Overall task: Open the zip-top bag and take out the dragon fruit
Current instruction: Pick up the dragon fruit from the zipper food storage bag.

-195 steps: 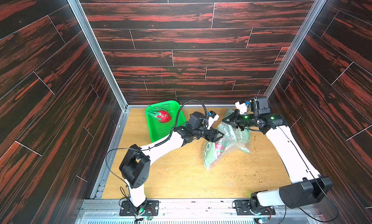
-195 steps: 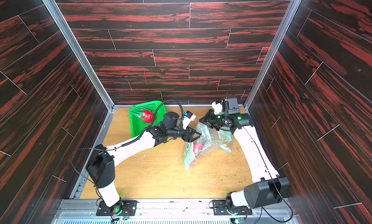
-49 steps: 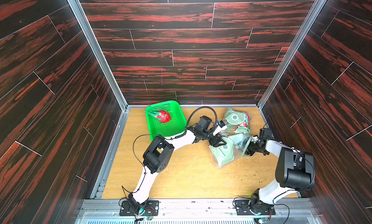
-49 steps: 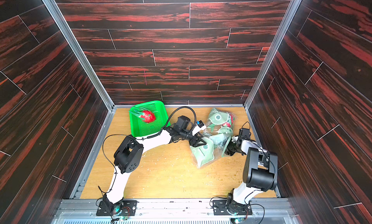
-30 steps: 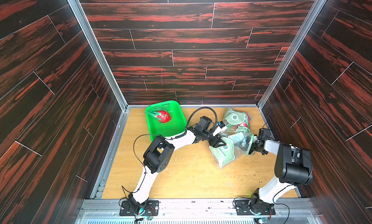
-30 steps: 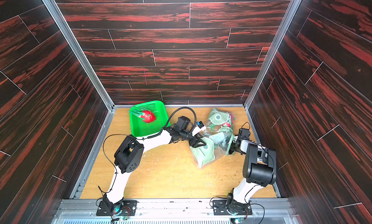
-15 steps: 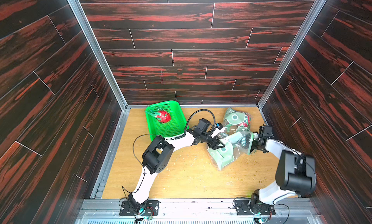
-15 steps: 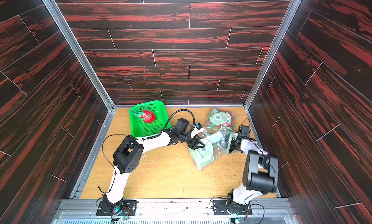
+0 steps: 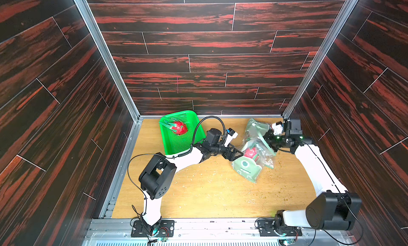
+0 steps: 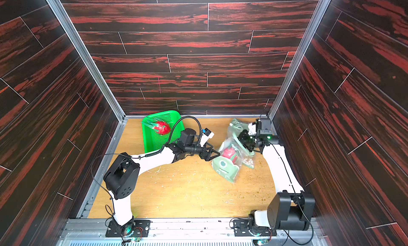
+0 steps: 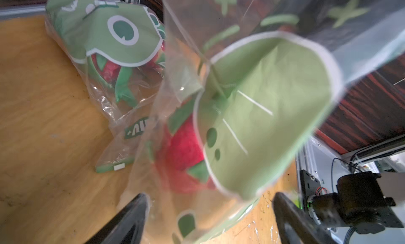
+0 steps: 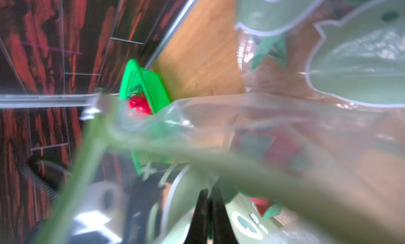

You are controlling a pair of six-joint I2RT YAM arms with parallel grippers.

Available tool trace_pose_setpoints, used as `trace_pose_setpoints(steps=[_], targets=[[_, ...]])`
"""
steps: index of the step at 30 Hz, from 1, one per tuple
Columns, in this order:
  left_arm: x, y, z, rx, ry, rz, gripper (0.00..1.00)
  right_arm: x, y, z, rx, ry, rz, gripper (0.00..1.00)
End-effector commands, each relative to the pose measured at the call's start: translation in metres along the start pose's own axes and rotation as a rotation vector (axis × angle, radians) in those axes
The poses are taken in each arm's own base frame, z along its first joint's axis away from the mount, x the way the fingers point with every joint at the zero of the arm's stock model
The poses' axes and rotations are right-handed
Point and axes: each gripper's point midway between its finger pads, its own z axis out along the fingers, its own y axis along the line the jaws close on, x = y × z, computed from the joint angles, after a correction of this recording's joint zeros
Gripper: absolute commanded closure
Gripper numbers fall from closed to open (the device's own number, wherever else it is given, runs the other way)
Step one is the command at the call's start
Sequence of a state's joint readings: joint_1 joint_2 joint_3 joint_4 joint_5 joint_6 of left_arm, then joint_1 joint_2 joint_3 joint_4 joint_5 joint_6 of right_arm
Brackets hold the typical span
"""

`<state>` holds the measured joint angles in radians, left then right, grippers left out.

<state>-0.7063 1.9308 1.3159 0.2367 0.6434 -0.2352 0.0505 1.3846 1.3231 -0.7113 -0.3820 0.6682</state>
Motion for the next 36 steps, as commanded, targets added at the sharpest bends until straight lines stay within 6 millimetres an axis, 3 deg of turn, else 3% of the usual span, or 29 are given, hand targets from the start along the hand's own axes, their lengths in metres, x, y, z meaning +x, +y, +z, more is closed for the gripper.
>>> trace_pose_setpoints(steps=[1, 8, 11, 17, 23, 28, 36], targets=[[-0.008, -0.005, 0.0, 0.022, -0.05, -0.001, 0.07, 0.005, 0.029, -0.026, -0.027, -0.003, -0.067, 1.0], [0.002, -0.002, 0.014, 0.05, -0.053, 0.002, 0.09, 0.001, 0.064, -0.052, -0.052, -0.012, -0.14, 1.0], [0.008, -0.002, 0.017, 0.062, -0.048, 0.005, 0.19, -0.003, 0.076, -0.063, -0.063, -0.025, -0.165, 1.0], [0.023, 0.003, 0.022, 0.044, -0.017, 0.014, 0.28, -0.009, 0.101, -0.084, -0.104, -0.051, -0.21, 1.0], [0.029, 0.005, 0.025, 0.037, -0.002, 0.022, 0.46, -0.014, 0.128, -0.105, -0.168, -0.076, -0.246, 1.0], [0.029, 0.009, 0.027, 0.023, 0.006, 0.023, 0.54, -0.017, 0.156, -0.125, -0.249, -0.091, -0.278, 1.0], [0.029, 0.008, 0.027, 0.021, 0.013, 0.015, 0.57, -0.025, 0.2, -0.157, -0.36, -0.153, -0.353, 1.0]])
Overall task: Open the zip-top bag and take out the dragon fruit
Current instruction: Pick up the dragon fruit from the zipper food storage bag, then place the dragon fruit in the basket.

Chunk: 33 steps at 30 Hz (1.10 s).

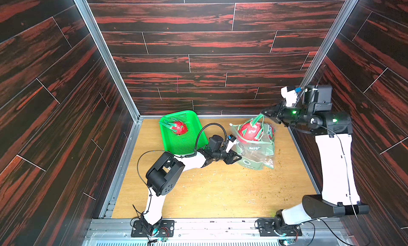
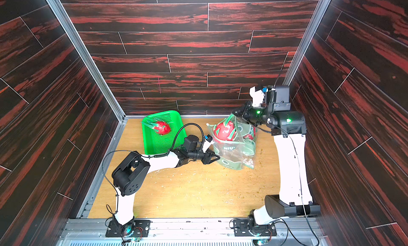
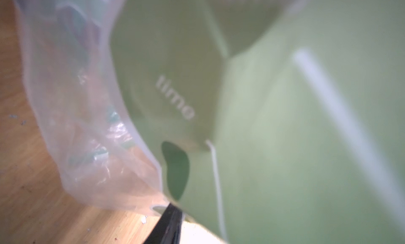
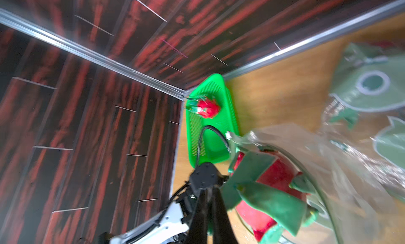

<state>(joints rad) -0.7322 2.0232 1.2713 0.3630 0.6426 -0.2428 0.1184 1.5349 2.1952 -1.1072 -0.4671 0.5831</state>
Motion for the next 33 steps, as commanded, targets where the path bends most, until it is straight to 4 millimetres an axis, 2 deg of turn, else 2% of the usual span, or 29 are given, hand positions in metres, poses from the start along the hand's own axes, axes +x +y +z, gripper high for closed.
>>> trace_pose_setpoints(steps=[1, 7, 12, 15, 19, 24, 29, 33], targets=[[-0.007, -0.003, 0.0, -0.002, -0.008, 0.02, 0.57, -0.013, 0.04, -0.014, -0.116, -0.043, -0.072, 1.0], [-0.006, -0.003, -0.006, -0.032, 0.013, 0.013, 0.53, -0.031, 0.079, -0.019, -0.232, -0.081, -0.132, 1.0], [-0.004, -0.008, -0.016, -0.042, 0.016, 0.009, 0.53, -0.037, 0.101, 0.0, -0.334, -0.067, -0.147, 1.0], [-0.006, -0.018, -0.034, -0.07, 0.022, 0.021, 0.44, -0.04, 0.107, 0.018, -0.369, -0.055, -0.149, 1.0], [-0.015, -0.029, -0.079, -0.175, 0.028, 0.049, 0.35, -0.041, 0.112, 0.057, -0.418, -0.014, -0.14, 1.0], [-0.014, -0.025, -0.142, -0.32, -0.003, 0.025, 0.34, -0.035, 0.115, 0.11, -0.457, 0.036, -0.143, 1.0], [-0.007, -0.016, -0.21, -0.509, -0.059, -0.007, 0.34, -0.025, 0.107, 0.172, -0.456, 0.077, -0.134, 1.0], [-0.008, -0.013, -0.251, -0.637, -0.122, -0.005, 0.34, -0.01, 0.095, 0.222, -0.449, 0.12, -0.121, 1.0]])
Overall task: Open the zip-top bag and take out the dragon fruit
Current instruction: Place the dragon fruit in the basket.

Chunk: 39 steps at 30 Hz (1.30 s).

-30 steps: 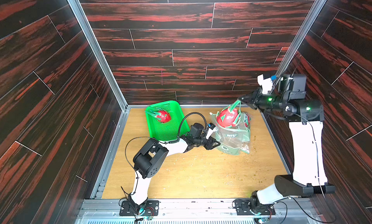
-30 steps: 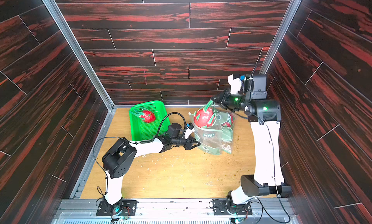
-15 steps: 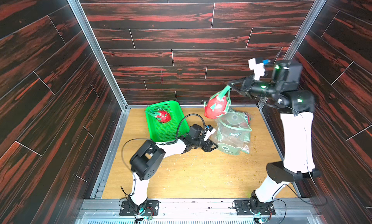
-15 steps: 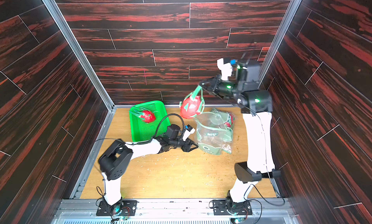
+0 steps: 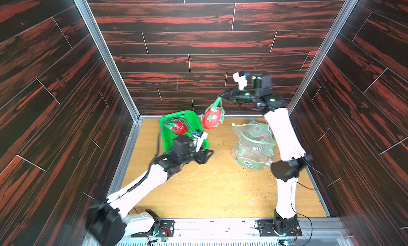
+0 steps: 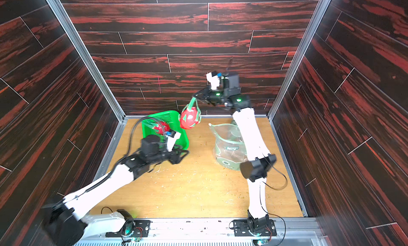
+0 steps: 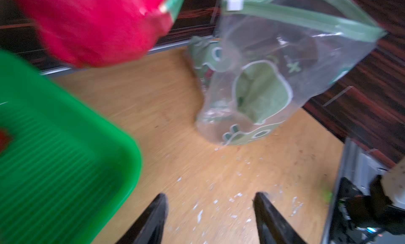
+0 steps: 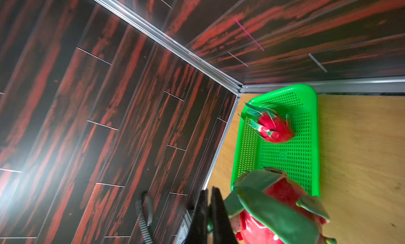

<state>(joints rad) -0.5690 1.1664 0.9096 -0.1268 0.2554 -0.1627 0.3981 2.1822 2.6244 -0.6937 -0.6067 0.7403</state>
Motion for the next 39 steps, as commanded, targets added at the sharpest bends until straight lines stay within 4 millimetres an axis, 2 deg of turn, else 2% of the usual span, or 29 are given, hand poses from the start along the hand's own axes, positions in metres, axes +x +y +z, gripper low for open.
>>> trace_pose_setpoints(steps=[1, 10, 13, 18, 26, 33, 37, 39], targets=[[0.01, 0.026, -0.025, -0.155, 0.014, -0.011, 0.34, -0.007, 0.017, 0.022, -0.08, -0.033, -0.073, 1.0], [-0.007, 0.042, -0.071, -0.303, -0.109, 0.002, 0.36, 0.038, -0.036, 0.103, -0.055, 0.078, -0.025, 1.0], [-0.01, 0.043, -0.079, -0.326, -0.129, 0.01, 0.36, 0.056, -0.049, 0.124, -0.04, 0.108, -0.027, 1.0], [-0.011, 0.041, -0.08, -0.314, -0.123, 0.014, 0.35, 0.077, -0.073, 0.152, -0.007, 0.133, -0.036, 1.0], [-0.007, 0.037, -0.075, -0.285, -0.116, 0.003, 0.36, 0.082, -0.109, 0.175, 0.085, 0.088, -0.081, 1.0], [-0.004, 0.039, -0.067, -0.278, -0.1, -0.008, 0.36, 0.077, -0.12, 0.188, 0.092, 0.035, -0.14, 1.0], [-0.001, 0.038, -0.058, -0.261, -0.084, -0.024, 0.35, 0.073, -0.107, 0.186, 0.059, 0.029, -0.159, 0.8], [-0.001, 0.037, -0.054, -0.25, -0.081, -0.031, 0.34, 0.065, -0.091, 0.176, 0.048, 0.016, -0.187, 0.7]])
